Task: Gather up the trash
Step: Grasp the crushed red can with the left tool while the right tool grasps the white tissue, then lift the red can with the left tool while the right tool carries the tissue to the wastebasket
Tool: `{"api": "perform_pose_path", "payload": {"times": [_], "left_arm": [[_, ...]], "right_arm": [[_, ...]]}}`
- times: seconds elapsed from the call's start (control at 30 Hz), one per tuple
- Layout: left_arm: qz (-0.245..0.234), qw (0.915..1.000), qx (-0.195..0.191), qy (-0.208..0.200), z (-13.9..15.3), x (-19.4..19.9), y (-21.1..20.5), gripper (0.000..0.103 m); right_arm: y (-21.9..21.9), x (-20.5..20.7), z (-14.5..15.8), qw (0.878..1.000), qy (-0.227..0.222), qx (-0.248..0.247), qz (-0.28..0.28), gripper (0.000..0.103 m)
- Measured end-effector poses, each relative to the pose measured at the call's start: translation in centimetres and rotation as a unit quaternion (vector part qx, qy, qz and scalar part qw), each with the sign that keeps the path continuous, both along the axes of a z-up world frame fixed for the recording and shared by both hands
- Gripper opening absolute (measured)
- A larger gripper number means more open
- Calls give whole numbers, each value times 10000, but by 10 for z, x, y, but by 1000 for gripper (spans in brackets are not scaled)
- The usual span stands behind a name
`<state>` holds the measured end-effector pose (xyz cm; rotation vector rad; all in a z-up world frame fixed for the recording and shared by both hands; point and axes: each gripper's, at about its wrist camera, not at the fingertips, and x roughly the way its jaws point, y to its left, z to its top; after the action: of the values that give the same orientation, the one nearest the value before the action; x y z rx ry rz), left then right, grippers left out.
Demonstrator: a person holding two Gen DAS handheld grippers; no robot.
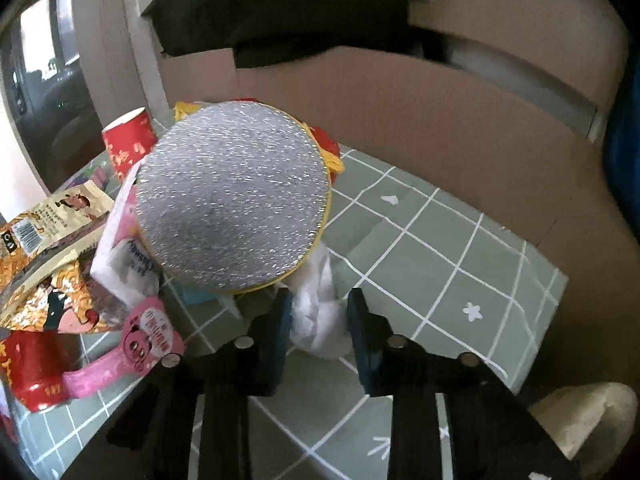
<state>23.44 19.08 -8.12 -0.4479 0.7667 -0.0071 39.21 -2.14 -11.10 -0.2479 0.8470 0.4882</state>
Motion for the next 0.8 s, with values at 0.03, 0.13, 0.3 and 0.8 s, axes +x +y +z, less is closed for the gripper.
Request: {"api": "perform_pose_path", "payload": {"times": [0.03,0.13,0.3,0.8], "left_arm": [[-43,10000,-41,23,0,-2,0,53],[-289,9993,-192,105,-1,-9,-7,53],[-520,9986,-20,84,-4,-13,-27,53],[-430,9970,-461,454,-22,2,-36,54]], "right_arm": [[-1,-8,3,10000,9,49,34,12],[-12,-44,14,9989,130,422,182,12],[-27,-100,13,9938,482,892,448,12],[-36,-157,-1,9903,530,1179,517,23]]}}
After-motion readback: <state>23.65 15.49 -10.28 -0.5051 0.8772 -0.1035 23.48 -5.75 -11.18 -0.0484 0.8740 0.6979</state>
